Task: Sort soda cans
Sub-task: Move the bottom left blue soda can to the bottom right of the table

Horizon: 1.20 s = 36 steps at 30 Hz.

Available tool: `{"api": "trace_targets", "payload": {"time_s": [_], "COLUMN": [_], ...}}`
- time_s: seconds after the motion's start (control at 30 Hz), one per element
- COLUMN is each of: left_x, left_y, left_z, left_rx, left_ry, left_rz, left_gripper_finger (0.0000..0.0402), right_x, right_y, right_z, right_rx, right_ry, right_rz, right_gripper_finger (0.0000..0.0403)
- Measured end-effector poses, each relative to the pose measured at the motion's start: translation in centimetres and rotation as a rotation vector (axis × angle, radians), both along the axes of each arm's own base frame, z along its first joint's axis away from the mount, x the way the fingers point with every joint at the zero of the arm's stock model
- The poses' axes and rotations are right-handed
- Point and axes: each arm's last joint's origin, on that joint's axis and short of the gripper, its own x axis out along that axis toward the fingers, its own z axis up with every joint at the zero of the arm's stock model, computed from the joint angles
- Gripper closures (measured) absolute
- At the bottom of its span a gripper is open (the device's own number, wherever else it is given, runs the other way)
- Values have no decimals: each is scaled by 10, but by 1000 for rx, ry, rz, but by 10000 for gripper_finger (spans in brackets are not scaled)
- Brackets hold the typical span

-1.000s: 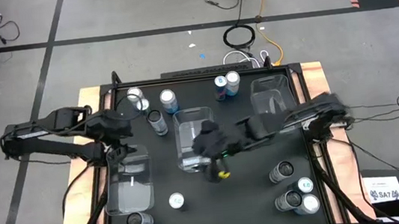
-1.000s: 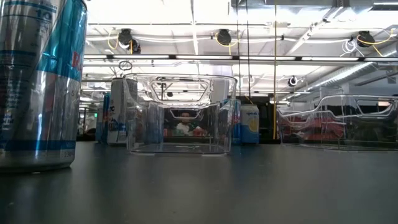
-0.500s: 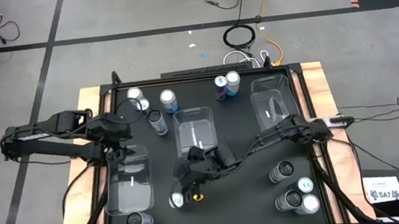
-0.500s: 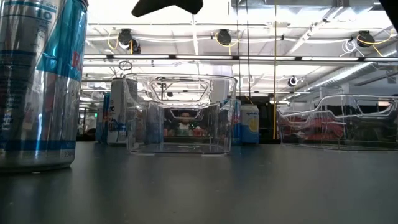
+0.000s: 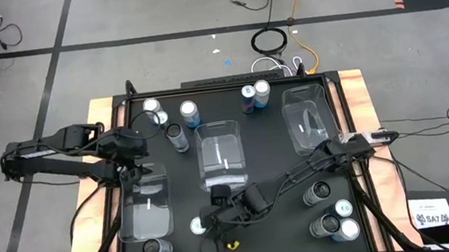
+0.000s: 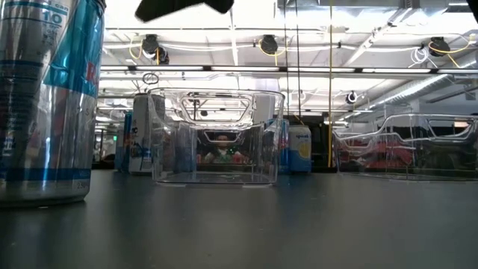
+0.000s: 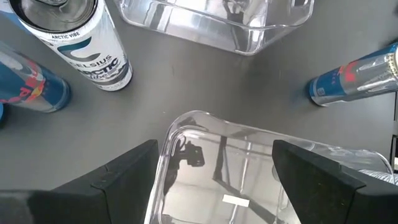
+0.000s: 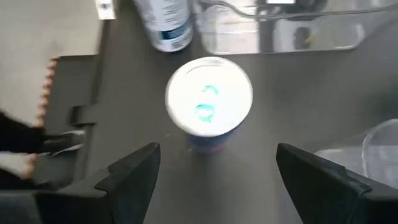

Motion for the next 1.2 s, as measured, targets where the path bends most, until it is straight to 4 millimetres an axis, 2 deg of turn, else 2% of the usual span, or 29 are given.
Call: {"api": "trace_targets", "payload": {"time_s": [0.33, 0.5, 0.77, 0.87, 1.07, 1.2], "left_x": [0, 0, 0, 0, 0, 0], "left_y": [0, 0, 0, 0, 0, 0], "left_z": [0, 0, 0, 0, 0, 0], "left_rx": [-1, -1, 6, 9, 10, 11], "left_ry": [1, 1, 0, 1, 1, 1], "left_rz": [1, 0, -11, -16, -18, -20], "left_gripper_finger": [76, 76, 76, 76, 76, 76], "right_x": [18, 26, 35, 35, 33, 30], "right_y": [3, 1, -4, -5, -4, -5], "right_z": [-23, -24, -38, -40, -41, -39], "right_rx": [18, 28, 63, 67, 71, 95], "right_ry": [-56, -108, -101, -87, -71, -39], "right_rz": [-34, -21, -1, -6, -13, -41], "right_gripper_finger": [90, 90, 91, 108, 182, 183]}}
